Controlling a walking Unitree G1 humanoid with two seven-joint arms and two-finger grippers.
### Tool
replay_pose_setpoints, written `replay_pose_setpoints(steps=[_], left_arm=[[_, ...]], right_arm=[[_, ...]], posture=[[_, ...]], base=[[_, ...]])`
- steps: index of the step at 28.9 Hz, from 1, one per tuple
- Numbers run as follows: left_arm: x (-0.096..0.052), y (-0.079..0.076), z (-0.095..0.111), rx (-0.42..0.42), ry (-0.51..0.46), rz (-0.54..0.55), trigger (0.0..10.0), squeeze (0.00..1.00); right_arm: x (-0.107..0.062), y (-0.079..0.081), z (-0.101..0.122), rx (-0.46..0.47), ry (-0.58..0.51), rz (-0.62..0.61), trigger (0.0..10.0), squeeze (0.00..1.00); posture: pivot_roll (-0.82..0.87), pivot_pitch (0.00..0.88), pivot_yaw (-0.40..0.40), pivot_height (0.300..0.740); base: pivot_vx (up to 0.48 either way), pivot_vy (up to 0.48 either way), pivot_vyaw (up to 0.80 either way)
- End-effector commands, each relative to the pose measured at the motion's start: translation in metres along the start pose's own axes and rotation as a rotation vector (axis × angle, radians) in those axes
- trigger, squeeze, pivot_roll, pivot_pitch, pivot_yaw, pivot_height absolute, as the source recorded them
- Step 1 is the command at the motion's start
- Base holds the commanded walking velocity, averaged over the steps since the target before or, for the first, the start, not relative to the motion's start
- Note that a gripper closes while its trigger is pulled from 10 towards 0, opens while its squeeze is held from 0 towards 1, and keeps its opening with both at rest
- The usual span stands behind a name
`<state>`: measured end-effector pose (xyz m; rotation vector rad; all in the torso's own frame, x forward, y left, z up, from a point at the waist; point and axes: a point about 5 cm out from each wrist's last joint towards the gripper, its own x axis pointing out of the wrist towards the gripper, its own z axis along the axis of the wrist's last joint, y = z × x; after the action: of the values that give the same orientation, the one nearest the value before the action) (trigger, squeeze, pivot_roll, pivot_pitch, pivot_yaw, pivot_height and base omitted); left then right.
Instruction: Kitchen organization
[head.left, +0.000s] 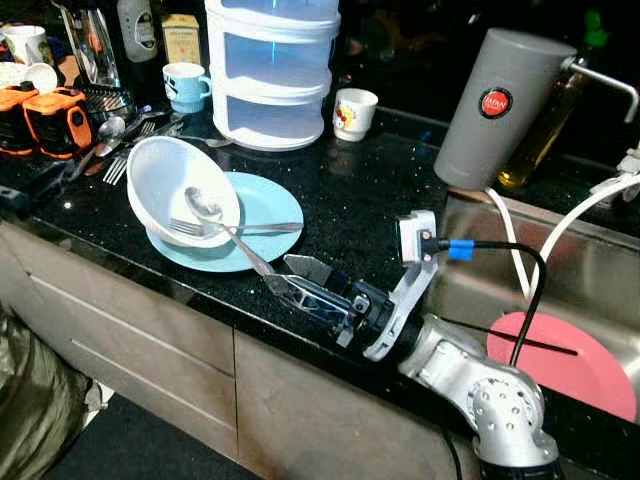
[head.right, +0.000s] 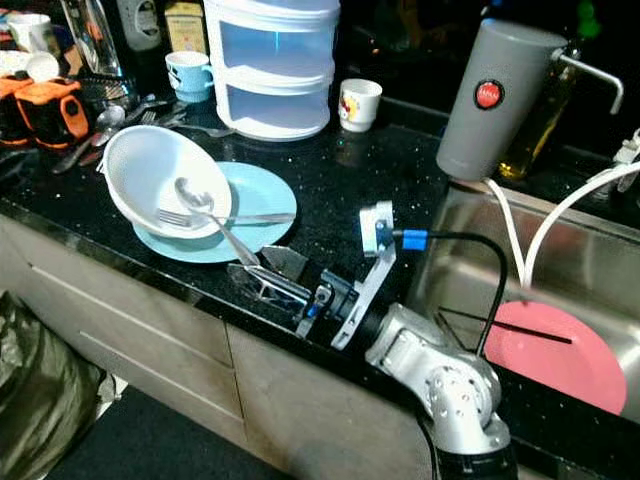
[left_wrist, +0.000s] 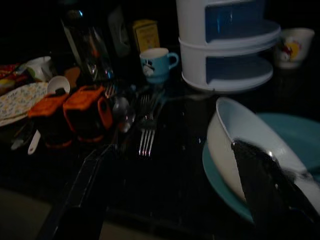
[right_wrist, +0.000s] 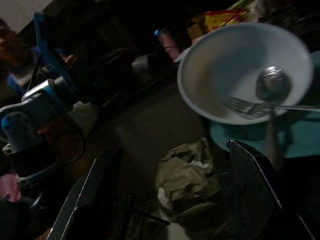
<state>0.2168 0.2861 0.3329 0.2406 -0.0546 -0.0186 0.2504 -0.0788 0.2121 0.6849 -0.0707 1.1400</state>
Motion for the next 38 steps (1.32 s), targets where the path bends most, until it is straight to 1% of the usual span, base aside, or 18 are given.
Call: replay_pose_setpoints(steps=[1,2,4,14,15,16,17,18,20,21,23,24,26,27,31,32,34,38], left_arm=[[0.002,-0.001,0.002,-0.009,-0.023,0.004,10.0,0.0],[0.006,-0.001,0.005,-0.028,-0.059,0.017,10.0,0.0],[0.008,-0.002,0.004,-0.044,-0.068,0.024,10.0,0.0],[0.017,-0.006,-0.004,-0.109,-0.067,0.053,10.0,0.0],[0.017,-0.007,-0.005,-0.12,-0.069,0.064,10.0,0.0],[0.017,-0.006,-0.008,-0.135,-0.061,0.082,10.0,0.0],[0.017,-0.006,-0.008,-0.135,-0.061,0.082,10.0,0.0],[0.017,-0.006,-0.013,-0.164,-0.045,0.104,10.0,0.0],[0.017,-0.006,-0.013,-0.164,-0.045,0.104,10.0,0.0],[0.017,-0.006,-0.017,-0.185,-0.029,0.117,10.0,0.0],[0.019,-0.013,-0.029,-0.234,0.038,0.105,10.0,0.0],[0.019,-0.013,-0.029,-0.234,0.038,0.105,10.0,0.0],[0.02,-0.02,-0.034,-0.242,0.087,0.082,10.0,0.0],[0.02,-0.02,-0.036,-0.254,0.099,0.089,10.0,0.0],[0.02,-0.02,-0.037,-0.267,0.109,0.102,10.0,0.0],[0.021,-0.02,-0.04,-0.298,0.122,0.116,10.0,0.0],[0.022,-0.02,-0.042,-0.321,0.132,0.119,10.0,0.0],[0.025,-0.024,-0.044,-0.381,0.151,0.102,10.0,0.0]], right_arm=[[-0.001,-0.004,0.003,-0.012,-0.015,-0.024,10.0,0.0],[-0.002,-0.005,0.004,-0.017,-0.02,-0.035,10.0,0.0],[-0.002,-0.006,0.005,-0.02,-0.022,-0.042,10.0,0.0],[-0.003,-0.008,0.01,-0.033,-0.046,-0.058,10.0,0.0],[-0.003,-0.008,0.014,-0.035,-0.068,-0.053,10.0,0.0],[-0.004,-0.007,0.026,-0.008,-0.15,-0.038,10.0,0.0],[-0.004,-0.007,0.026,-0.008,-0.15,-0.038,10.0,0.0],[-0.006,-0.002,0.046,0.058,-0.277,0.03,10.0,0.0],[-0.006,-0.002,0.046,0.058,-0.277,0.03,10.0,0.0],[-0.009,0.004,0.059,0.086,-0.348,0.09,10.0,0.0],[-0.009,0.017,0.065,0.055,-0.321,0.202,10.0,0.0],[-0.009,0.017,0.065,0.055,-0.321,0.202,10.0,0.0],[-0.007,0.024,0.058,0.013,-0.239,0.241,10.0,0.0],[-0.006,0.026,0.053,0.0,-0.206,0.246,10.0,0.0],[-0.006,0.027,0.049,-0.007,-0.186,0.248,10.0,0.0],[-0.005,0.028,0.045,-0.005,-0.164,0.245,10.0,0.0],[-0.005,0.028,0.043,-0.001,-0.157,0.239,10.0,0.0],[-0.005,0.025,0.045,0.003,-0.153,0.212,10.0,0.0]], posture=[[0.21,0.0,-0.086,0.74],[0.21,0.002,-0.085,0.74],[0.2,0.006,-0.083,0.74],[0.18,0.014,-0.082,0.74],[0.17,0.022,-0.079,0.74],[0.17,0.011,-0.081,0.74],[0.17,0.011,-0.081,0.74],[0.18,0.003,-0.081,0.74],[0.18,0.003,-0.081,0.74],[0.18,0.003,-0.081,0.74],[0.17,0.0,-0.077,0.74],[0.17,0.0,-0.077,0.74],[0.18,0.0,-0.078,0.74],[0.18,0.0,-0.077,0.74],[0.18,0.0,-0.077,0.74],[0.18,0.0,-0.078,0.74],[0.18,0.0,-0.076,0.74],[0.18,0.0,-0.074,0.74]], base=[[0.0,0.0,0.0],[0.0,0.0,0.0],[0.0,0.0,0.0],[0.0,0.0,0.0],[0.0,0.0,0.0],[0.0,0.0,0.0],[0.0,0.0,0.0],[0.0,0.0,0.0],[0.0,0.0,0.0],[0.0,0.0,0.0],[0.0,0.0,0.0],[0.0,0.0,0.0],[0.0,0.0,0.0],[0.0,0.0,0.0],[0.0,0.0,0.0],[0.0,0.0,0.0],[0.0,0.0,0.0],[0.0,0.0,0.0]])
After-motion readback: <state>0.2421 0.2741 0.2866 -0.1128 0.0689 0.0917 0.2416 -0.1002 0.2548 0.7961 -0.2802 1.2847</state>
